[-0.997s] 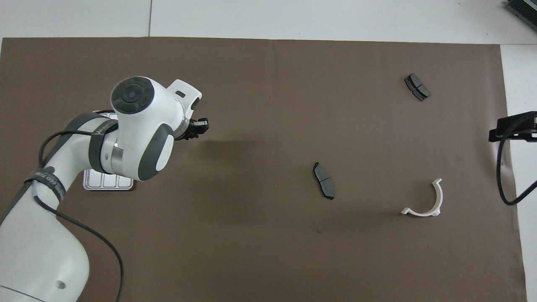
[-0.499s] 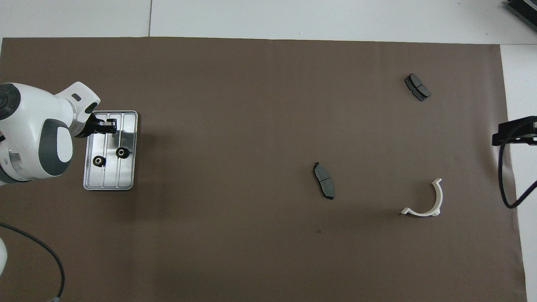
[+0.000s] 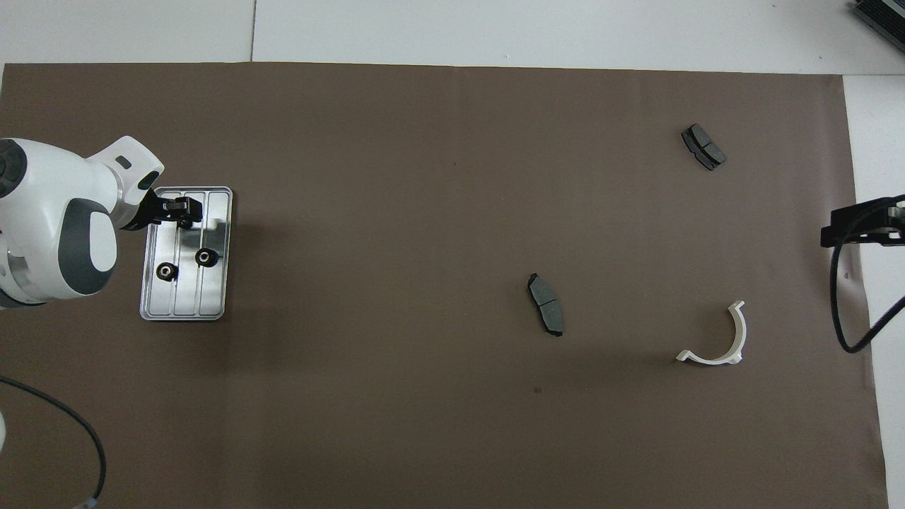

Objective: Pick bearing gear from pile to tray

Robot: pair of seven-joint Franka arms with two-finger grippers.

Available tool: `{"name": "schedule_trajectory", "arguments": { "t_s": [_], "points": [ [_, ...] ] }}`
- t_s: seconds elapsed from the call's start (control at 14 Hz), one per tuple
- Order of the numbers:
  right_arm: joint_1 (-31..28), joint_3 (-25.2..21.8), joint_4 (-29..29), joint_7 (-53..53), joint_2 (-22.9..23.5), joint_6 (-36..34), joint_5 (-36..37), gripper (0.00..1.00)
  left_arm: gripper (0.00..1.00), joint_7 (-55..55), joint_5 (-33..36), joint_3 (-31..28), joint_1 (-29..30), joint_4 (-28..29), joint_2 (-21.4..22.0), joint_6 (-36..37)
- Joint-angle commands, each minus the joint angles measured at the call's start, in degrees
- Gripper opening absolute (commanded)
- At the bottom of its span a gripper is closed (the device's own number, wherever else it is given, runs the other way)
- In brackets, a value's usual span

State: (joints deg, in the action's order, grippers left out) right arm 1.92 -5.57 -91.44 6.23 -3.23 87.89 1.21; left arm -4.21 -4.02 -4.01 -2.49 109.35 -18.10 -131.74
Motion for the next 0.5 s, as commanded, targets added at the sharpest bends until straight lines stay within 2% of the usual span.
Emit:
{"name": "schedule_trajectory", "arguments": {
  "t_s": [0.0, 0.28, 0.43],
  "points": [
    [-0.25, 0.30, -1.46, -0.17, -1.34, -0.17, -0.69, 1.00, 1.00, -0.01, 0.15, 0.49, 0.03, -8.59, 2.54, 14.78],
    [-0.33, 0.30, -1.46, -0.17, -1.34, 0.00, -0.69, 1.00, 1.00, 0.08, 0.06, 0.84, -0.06, -22.13, 4.12, 35.98],
    [-0.33, 0.30, -1.46, -0.17, -1.34, 0.18, -0.69, 1.00, 1.00, 0.17, 0.15, 0.84, -0.06, -26.63, 5.08, 44.35]
  ]
}}
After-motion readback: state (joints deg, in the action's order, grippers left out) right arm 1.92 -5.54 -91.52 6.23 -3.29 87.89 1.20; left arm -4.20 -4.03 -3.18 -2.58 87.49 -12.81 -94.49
